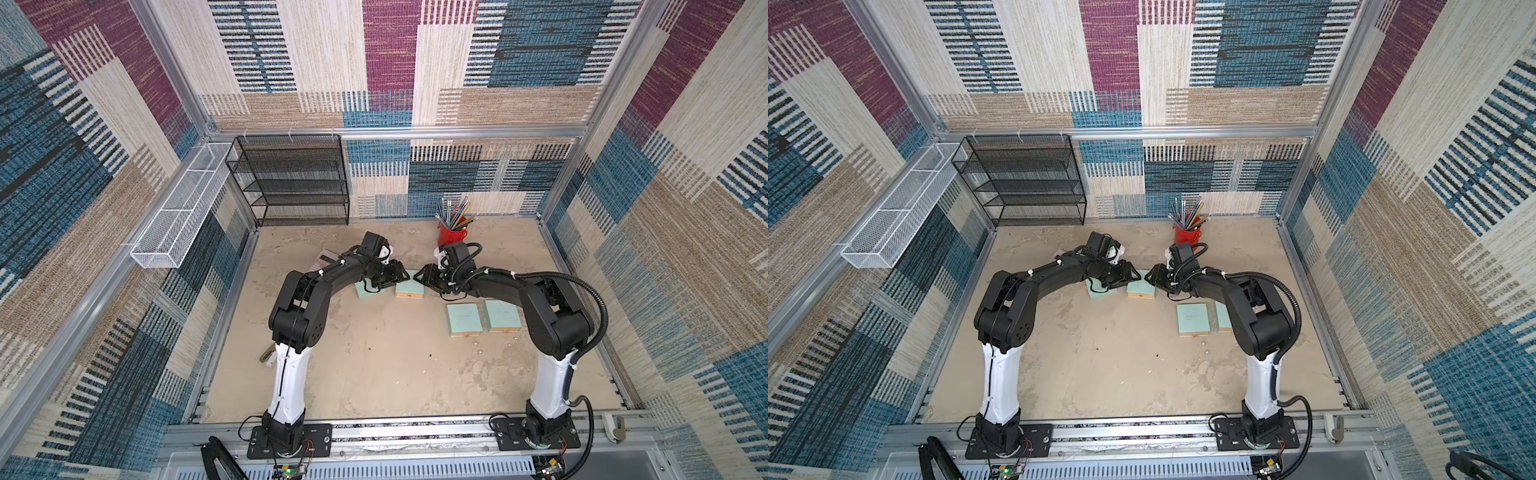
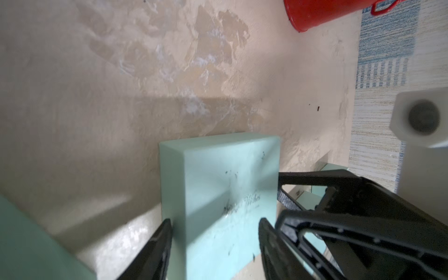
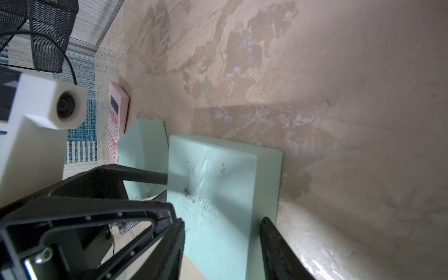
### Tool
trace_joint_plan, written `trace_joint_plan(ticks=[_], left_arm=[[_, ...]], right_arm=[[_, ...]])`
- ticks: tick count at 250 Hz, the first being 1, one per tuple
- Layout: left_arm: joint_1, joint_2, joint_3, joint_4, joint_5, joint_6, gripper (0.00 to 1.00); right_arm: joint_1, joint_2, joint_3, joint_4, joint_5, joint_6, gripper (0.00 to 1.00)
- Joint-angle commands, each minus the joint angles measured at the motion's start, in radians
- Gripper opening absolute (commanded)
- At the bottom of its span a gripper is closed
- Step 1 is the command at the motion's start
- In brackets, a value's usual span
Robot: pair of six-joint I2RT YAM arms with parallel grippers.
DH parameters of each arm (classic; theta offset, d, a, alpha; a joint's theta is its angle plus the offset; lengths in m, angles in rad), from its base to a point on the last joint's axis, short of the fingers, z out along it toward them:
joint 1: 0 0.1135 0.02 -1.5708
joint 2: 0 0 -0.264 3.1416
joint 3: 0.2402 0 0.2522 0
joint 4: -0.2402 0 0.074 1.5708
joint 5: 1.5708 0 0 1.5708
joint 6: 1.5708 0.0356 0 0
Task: Take out the earrings from the drawer-style jewelry box
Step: Move the jewelry box to the center of the board.
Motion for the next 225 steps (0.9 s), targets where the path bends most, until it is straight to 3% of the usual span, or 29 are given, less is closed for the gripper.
trace_joint_plan(ticks=[1, 162, 225], left_arm=[[-0.009, -0.021, -0.022, 0.038, 0.060, -0.010, 0.57], [-0.014, -0.212, -0.299, 0.117, 0.066, -0.048, 0.58], [-0.035, -0.258, -0.398, 0.182, 0.140, -0.089, 0.58]], right_arm=[[0.005, 0.000, -0.013, 0.043, -0.056, 0.011, 0.50], [0.108, -0.170, -0.206, 0.092, -0.020, 0.095, 0.49], [0.147, -0.273, -0.340, 0.130, 0.010, 0.155, 0.50]])
